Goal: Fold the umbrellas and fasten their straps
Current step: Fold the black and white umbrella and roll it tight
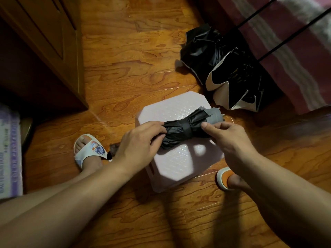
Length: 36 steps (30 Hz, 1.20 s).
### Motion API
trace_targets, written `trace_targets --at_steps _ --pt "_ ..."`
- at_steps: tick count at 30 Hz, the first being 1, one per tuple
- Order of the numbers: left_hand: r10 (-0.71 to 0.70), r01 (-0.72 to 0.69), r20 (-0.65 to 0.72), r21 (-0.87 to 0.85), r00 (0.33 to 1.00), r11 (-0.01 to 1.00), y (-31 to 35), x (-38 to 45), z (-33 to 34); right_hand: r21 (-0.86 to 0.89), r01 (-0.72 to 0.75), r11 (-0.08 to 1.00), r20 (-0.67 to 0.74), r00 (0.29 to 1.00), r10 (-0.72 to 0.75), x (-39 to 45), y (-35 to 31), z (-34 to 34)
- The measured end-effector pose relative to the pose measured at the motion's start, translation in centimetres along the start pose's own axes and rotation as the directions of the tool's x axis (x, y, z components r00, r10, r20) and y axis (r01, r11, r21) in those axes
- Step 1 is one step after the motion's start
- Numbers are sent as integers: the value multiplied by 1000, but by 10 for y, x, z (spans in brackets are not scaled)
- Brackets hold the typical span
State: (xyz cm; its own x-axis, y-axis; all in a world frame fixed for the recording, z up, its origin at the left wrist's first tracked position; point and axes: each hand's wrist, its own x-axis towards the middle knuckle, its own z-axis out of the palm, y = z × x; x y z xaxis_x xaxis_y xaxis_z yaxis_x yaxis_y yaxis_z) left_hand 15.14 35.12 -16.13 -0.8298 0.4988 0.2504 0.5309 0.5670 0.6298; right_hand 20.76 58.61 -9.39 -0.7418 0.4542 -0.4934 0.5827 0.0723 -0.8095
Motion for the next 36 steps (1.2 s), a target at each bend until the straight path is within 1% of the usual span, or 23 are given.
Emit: trace_targets --at_steps 2,6,9,12,20,22,24,26,27,28,30,31,32,33,34,36 --pt "34 -34 7 14 999 999 1 -3 4 -128 62 990 5 998 -62 4 0 3" --pt "97 -100 42 71 994 992 -5 -2 3 -361 171 917 -51 978 -202 8 2 7" --pt "206 -219 95 166 974 961 -13 0 0 -490 213 845 -18 967 -254 10 2 4" --pt "281 -320 176 251 943 914 -17 0 2 -534 215 818 29 971 -236 11 0 1" --pt "343 -422 276 318 898 849 -11 -2 -4 -564 228 794 22 965 -261 4 9 0" --pt "323 -416 299 337 898 845 -11 -4 -5 -558 230 798 37 967 -253 4 10 -2" --pt "270 -376 323 333 907 865 -10 -2 -5 -568 243 787 48 964 -263 4 9 -2" --pt "236 -333 333 273 913 903 -10 2 -8 -576 252 778 41 959 -280 7 5 0" --pt "225 -304 333 209 916 929 -10 6 -11 -550 243 799 40 963 -266 9 1 -2" --pt "205 -262 336 133 919 956 -9 9 -17 -499 218 839 46 973 -225 10 -4 -5" --pt "143 -165 383 25 913 986 -9 15 -28 -391 106 914 109 992 -69 8 -14 -14" --pt "118 -138 431 14 894 990 -10 16 -31 -383 45 923 151 988 14 6 -17 -19" --pt "113 -142 462 29 879 989 -11 15 -33 -405 4 914 178 981 75 3 -19 -22" --pt "114 -154 462 48 879 987 -12 14 -32 -428 -10 904 192 976 102 2 -18 -23" --pt "114 -159 424 71 899 985 -12 12 -30 -440 -4 898 190 977 97 0 -18 -21" --pt "93 -137 294 130 951 982 -8 9 -24 -433 25 901 153 987 46 1 -19 -18"
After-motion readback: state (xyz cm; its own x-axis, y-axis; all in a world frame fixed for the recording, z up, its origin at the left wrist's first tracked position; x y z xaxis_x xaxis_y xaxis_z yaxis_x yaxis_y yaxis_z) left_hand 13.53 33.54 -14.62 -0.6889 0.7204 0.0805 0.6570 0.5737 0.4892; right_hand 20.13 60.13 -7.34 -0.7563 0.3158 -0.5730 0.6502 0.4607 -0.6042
